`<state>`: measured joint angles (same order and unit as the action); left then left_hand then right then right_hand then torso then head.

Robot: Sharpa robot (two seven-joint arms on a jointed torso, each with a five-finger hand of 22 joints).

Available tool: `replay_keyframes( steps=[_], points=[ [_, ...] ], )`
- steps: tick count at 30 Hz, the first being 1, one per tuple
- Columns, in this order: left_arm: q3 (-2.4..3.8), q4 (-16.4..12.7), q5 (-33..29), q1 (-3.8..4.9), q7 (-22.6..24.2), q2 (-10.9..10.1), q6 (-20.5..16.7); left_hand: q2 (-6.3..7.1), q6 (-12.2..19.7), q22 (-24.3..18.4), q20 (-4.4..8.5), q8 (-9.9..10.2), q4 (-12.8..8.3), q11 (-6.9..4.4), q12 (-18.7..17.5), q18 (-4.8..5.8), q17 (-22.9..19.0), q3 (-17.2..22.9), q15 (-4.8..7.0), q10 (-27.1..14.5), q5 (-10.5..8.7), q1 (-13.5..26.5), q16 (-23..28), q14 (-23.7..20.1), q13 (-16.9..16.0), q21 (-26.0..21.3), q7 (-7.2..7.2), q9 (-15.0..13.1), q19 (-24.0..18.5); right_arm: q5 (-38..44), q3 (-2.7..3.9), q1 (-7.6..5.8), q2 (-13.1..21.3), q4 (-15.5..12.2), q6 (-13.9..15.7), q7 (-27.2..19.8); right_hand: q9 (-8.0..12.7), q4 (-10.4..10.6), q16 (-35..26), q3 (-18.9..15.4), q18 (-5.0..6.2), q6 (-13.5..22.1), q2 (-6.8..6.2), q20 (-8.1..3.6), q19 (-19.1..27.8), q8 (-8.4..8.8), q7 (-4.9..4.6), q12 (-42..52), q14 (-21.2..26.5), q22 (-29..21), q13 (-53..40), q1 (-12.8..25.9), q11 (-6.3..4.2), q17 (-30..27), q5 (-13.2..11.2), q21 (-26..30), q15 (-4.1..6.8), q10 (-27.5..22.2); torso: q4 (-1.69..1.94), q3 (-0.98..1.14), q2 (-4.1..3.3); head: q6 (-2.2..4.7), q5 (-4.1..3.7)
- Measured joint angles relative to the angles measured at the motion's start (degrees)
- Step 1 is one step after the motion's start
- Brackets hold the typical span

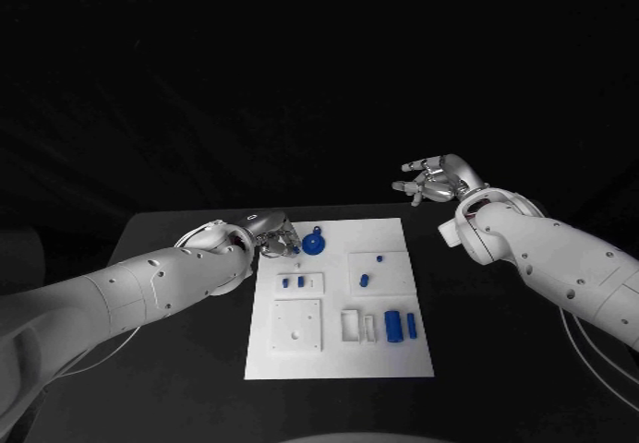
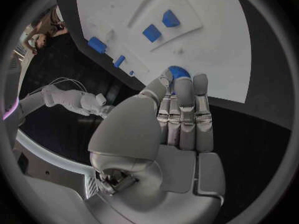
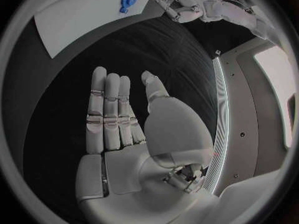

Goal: Assemble the parts on the task board

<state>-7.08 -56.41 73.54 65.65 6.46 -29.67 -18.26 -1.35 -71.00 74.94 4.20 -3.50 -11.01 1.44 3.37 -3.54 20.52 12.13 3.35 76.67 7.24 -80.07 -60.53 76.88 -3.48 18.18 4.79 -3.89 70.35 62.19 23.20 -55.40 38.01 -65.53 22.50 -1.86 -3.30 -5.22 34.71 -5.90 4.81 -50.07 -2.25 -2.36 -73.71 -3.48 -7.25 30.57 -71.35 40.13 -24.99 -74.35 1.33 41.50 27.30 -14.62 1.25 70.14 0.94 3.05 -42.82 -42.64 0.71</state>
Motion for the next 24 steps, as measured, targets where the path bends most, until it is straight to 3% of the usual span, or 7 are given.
replay_keyframes(
  steps=[9,17,24],
  points=[
    [-0.46,1.3,1.0,-0.06,-0.7,0.1,1.0,0.01,-0.2,0.0,0.00,0.0,0.0,0.00,0.0,0.00,0.0,0.0,0.00,0.0,-0.11,0.0,0.0,0.0,0.0,0.0,0.19,0.0,0.0,0.0,0.00,0.00,0.0,0.0,0.0,0.0,0.0,0.0,0.0,0.0,0.00,0.0,0.00,0.00,0.0,0.00,0.00,0.0,0.0,0.0,0.0,0.0,0.00,0.0,0.0,0.0,0.00,0.0,-0.17,0.03,-0.05,-0.03,0.18],
    [-1.28,1.8,2.0,-0.29,-1.0,0.1,1.6,0.08,-0.2,0.0,0.00,0.2,0.0,0.00,0.0,0.00,0.0,0.0,0.00,0.0,-0.20,-0.1,0.0,0.0,0.0,0.2,0.19,0.0,0.0,0.0,0.00,0.00,0.0,0.0,0.0,0.0,0.0,0.0,0.0,0.0,0.00,0.0,0.00,0.00,0.0,0.00,0.00,0.0,0.0,0.0,0.0,0.0,0.00,0.0,0.0,0.0,0.00,0.0,-0.19,0.11,-0.05,-0.15,0.12],
    [-1.54,1.9,2.3,-0.62,-1.0,0.6,1.9,0.09,-0.2,0.0,0.00,0.2,0.0,0.00,0.0,0.00,0.0,0.0,0.00,0.0,-0.21,-0.1,0.0,0.0,0.0,0.2,0.20,0.0,0.0,0.0,0.00,0.00,-0.1,0.0,0.0,0.0,0.0,0.0,0.0,0.0,0.00,0.0,0.00,0.00,0.0,0.00,0.00,0.0,0.0,0.0,0.0,0.0,0.00,0.0,0.0,0.0,0.00,0.0,-0.21,0.10,-0.05,-0.20,0.12]
  ],
)
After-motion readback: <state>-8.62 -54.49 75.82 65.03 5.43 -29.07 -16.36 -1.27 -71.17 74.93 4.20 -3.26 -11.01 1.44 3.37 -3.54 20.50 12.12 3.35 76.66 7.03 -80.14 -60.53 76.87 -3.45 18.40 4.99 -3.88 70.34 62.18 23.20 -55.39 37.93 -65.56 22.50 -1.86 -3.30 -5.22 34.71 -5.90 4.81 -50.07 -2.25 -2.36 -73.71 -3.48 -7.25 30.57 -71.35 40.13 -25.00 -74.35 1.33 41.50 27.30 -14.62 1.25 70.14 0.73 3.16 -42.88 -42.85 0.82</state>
